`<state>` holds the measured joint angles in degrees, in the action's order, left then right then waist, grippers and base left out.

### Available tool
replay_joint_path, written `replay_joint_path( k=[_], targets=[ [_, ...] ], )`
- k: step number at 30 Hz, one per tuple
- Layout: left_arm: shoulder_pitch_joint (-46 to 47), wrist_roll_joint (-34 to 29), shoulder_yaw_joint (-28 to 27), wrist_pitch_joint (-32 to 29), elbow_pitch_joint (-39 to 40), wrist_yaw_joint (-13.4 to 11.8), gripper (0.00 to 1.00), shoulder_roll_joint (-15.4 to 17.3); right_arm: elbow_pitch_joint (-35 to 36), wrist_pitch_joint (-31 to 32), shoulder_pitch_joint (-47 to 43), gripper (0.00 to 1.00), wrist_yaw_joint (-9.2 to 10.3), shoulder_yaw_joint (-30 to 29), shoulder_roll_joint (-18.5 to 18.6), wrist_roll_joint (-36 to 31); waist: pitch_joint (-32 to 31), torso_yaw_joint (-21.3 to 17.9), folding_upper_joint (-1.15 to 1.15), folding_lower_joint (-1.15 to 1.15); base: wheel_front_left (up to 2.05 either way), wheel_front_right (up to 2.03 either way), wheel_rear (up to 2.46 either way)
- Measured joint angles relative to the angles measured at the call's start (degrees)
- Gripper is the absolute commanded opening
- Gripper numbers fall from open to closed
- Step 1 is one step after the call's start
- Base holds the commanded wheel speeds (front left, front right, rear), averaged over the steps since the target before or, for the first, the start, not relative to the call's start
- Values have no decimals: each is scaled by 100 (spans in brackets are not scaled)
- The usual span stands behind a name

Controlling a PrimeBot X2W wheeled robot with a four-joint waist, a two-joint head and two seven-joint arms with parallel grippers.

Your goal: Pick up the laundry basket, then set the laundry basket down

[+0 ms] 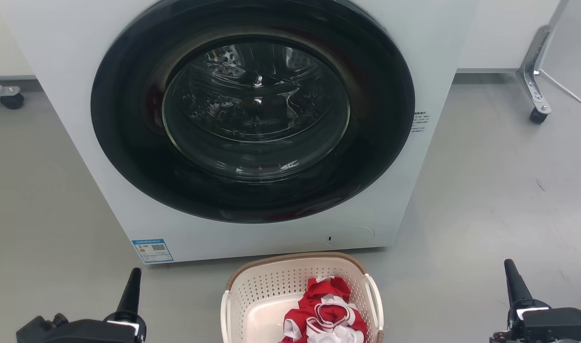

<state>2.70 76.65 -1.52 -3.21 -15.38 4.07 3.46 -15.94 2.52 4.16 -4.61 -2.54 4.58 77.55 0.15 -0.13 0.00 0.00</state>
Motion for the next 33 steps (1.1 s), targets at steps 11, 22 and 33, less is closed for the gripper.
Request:
replay_joint_path(
  k=[11, 22, 33],
  targets=[
    [90, 850, -208, -180, -85, 169, 0, -45, -69, 210, 32, 0, -126, -287, -112, 780, -3, 8, 0, 0, 0, 0, 0],
    [185, 1500, -371, -326, -148, 300, 0, -97, -116, 398, 108, 0, -240, -508, -199, 1386, -5, 13, 0, 0, 0, 0, 0],
    [185, 1505, -371, -326, -152, 300, 0, -99, -118, 397, 108, 0, -244, -509, -202, 1388, -6, 13, 0, 0, 0, 0, 0]
  ],
)
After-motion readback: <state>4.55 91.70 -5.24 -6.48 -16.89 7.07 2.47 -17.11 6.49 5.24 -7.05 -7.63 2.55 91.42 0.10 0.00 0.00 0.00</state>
